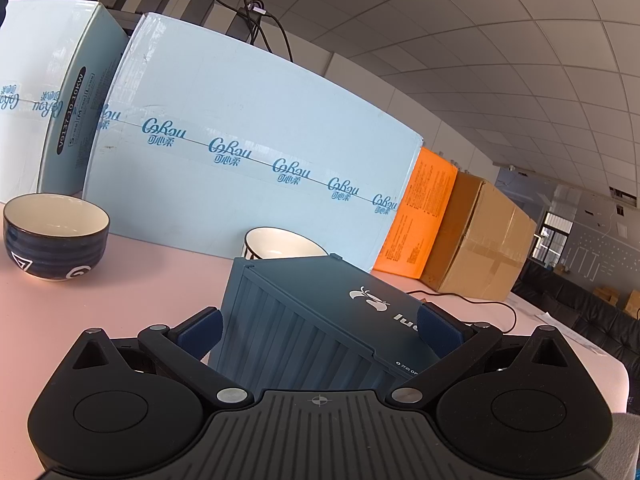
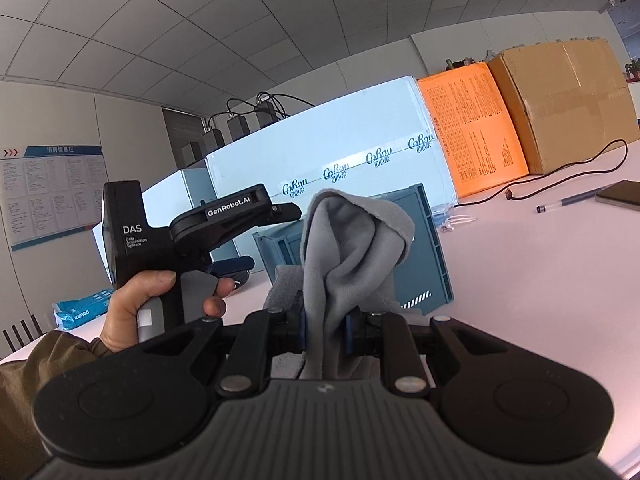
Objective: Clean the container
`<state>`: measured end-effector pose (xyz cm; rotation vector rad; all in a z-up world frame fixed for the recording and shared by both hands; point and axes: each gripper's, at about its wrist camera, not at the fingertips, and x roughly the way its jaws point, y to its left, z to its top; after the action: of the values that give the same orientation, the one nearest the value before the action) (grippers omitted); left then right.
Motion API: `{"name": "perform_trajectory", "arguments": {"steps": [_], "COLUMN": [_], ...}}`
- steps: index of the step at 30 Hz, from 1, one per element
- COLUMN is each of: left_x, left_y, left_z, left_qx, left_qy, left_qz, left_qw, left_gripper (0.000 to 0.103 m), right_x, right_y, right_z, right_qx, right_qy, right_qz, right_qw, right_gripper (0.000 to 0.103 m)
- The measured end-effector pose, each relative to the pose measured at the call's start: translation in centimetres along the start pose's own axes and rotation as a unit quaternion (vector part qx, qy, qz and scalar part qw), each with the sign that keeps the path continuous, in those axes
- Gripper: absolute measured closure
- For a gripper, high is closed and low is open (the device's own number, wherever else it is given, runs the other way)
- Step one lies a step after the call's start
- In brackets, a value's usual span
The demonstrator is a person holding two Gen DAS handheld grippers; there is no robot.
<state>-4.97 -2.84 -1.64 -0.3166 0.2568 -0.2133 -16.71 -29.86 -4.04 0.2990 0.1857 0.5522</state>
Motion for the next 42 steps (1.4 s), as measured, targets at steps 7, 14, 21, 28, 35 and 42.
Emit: {"name": "perform_trajectory", "arguments": {"steps": [7, 14, 21, 28, 35, 42], "left_x": [0.0, 0.0, 0.1, 0.1, 0.1, 0.1], "left_y": [0.1, 0.1, 0.1, 0.2, 0.1, 0.2], "left_z": [0.0, 0.0, 0.0, 0.0, 0.0, 0.0], "left_qx": [0.0, 0.0, -0.001, -0.002, -0.001, -0.002], "left_qy": [0.0, 0.0, 0.0, 0.001, 0.0, 0.001], "left_qz": [0.0, 0.0, -0.001, -0.001, -0.001, -0.001], "left_qw": [1.0, 1.0, 1.0, 1.0, 1.0, 1.0], "left_gripper": [0.0, 0.0, 0.0, 0.0, 0.0, 0.0], "right_x": [-0.2, 0.5, 0.9, 0.1, 1.3, 1.1], "right_y": [0.0, -0.5, -0.8, -0.6, -1.0, -1.4], "right_z": [2.3, 0.7, 0.2, 1.0, -0.1, 1.4], "right_qx": [0.002, 0.007, 0.013, 0.015, 0.017, 0.028], "right_qy": [-0.05, -0.02, 0.002, -0.035, 0.019, -0.017], "right_qz": [0.003, -0.008, -0.028, 0.001, -0.036, -0.042], "right_qw": [0.999, 1.0, 1.0, 0.999, 0.999, 0.999], "right_gripper": [0.083, 0.081, 0.081, 0.081, 0.081, 0.081]}}
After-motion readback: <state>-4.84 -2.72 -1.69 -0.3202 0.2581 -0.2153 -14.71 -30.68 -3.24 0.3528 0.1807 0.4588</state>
